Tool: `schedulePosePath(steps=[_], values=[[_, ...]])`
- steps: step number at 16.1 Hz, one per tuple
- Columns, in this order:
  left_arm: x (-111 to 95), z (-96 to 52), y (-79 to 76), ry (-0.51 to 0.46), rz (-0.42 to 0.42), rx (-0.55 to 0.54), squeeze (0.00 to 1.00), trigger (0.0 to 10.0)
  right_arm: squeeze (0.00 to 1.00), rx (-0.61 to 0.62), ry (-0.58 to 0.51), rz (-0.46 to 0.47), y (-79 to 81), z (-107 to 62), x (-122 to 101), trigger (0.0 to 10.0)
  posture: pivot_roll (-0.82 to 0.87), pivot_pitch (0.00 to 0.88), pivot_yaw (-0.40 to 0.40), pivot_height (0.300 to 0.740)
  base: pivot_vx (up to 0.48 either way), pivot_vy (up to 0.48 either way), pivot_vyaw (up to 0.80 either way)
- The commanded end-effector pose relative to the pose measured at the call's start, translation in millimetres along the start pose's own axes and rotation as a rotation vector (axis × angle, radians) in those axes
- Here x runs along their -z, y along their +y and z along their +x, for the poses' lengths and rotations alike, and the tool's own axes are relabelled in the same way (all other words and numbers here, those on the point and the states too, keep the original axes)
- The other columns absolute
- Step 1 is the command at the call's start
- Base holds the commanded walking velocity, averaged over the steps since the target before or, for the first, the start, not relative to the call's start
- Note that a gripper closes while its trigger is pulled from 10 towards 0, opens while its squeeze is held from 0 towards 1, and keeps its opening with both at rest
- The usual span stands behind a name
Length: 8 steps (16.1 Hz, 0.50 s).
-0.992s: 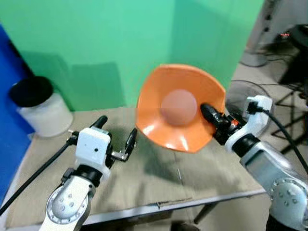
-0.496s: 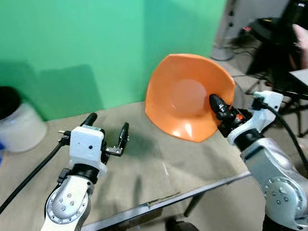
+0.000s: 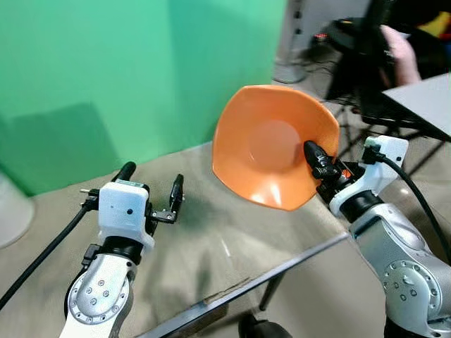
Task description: Setting the table
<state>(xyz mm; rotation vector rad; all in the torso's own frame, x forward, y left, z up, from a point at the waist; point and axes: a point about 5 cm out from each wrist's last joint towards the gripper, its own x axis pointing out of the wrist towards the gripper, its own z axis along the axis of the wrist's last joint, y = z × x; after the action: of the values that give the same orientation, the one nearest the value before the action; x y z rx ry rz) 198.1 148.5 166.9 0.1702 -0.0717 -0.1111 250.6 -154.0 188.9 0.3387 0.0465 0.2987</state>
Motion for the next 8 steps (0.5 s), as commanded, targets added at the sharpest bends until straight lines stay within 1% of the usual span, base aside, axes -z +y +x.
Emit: schedulePosePath(steps=[1, 5, 6, 7, 8], values=[[2.6, 0.5, 1.4, 0.009, 0.007, -0.014, 0.0, 10.0, 0.0, -0.011, -0.032, -0.01, 1.9, 0.9, -5.0, 10.0, -0.02, 0.0, 0.018, 0.74, 0.0, 0.0, -0.77], [2.5, 2.3, 4.0, 0.01, -0.006, -0.041, 0.0, 10.0, 0.0, -0.013, -0.028, -0.029, 2.1, 3.1, -4.3, 10.0, -0.02, 0.0, 0.016, 0.74, 0.0, 0.0, -0.77], [1.6, 3.1, 4.8, 0.002, -0.014, -0.05, 0.0, 10.0, 0.0, -0.01, -0.026, -0.035, 1.9, 3.5, -4.0, 10.0, -0.02, 0.0, 0.016, 0.74, 0.0, 0.0, -0.77], [1.5, 3.2, 5.0, 0.001, -0.041, -0.059, 0.0, 10.0, 0.0, -0.009, -0.025, -0.037, 1.8, 3.6, -3.8, 10.0, -0.02, 0.0, 0.016, 0.74, 0.0, 0.0, -0.77], [1.7, 3.3, 5.7, 0.003, -0.044, -0.063, 0.0, 10.0, 0.0, -0.008, -0.023, -0.039, 1.6, 3.6, -3.4, 10.0, -0.02, 0.0, 0.016, 0.74, 0.0, 0.0, -0.77]])
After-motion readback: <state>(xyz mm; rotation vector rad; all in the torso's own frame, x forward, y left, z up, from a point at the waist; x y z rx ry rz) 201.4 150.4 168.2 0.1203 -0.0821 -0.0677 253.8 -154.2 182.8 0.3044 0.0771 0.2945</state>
